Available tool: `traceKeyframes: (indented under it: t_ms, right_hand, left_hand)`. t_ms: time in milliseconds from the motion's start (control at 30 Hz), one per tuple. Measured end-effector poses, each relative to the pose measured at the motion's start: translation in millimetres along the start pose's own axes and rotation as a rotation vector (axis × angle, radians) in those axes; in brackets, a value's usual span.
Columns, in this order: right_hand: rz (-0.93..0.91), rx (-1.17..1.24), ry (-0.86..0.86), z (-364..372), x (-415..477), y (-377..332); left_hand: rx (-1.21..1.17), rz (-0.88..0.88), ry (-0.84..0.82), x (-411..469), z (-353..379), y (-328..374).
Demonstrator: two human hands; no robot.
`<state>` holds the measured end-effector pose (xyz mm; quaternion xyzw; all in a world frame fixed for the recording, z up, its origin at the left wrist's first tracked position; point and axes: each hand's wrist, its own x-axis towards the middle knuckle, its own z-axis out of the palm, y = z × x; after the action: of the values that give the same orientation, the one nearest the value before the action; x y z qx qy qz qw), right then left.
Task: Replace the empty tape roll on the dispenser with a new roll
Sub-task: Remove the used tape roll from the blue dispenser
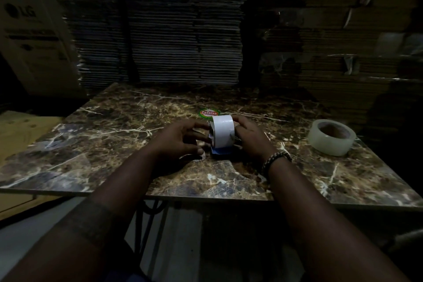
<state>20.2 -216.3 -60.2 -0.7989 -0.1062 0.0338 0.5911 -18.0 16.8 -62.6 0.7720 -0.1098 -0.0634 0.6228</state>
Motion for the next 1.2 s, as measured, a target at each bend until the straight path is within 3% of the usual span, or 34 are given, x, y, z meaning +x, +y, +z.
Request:
traceKeyframes:
  t_ms: [200,433,700,1200]
  right_hand:
    - [-0.048,0.062,0.026,-2.0,0.4,-1.9]
    - [-0.164,0.129,-0.075,-7.9,1.9,0.7]
    - [-0.196,0.069,-0.156,-7.2,-3.8,4.5]
    - [-0.198,0.089,-0.142,-5.9,-7.4,1.9]
  left_hand:
    - [0.192,0.160,0.163,14.0,0.7,3.4]
    - [0.076,0.094,-0.011,28.0,7.0,10.4]
    - [0.028,0.101,-0.006,23.1,6.8,-0.9]
    - [0.067,0.144,0.009,24.5,6.3,-6.9]
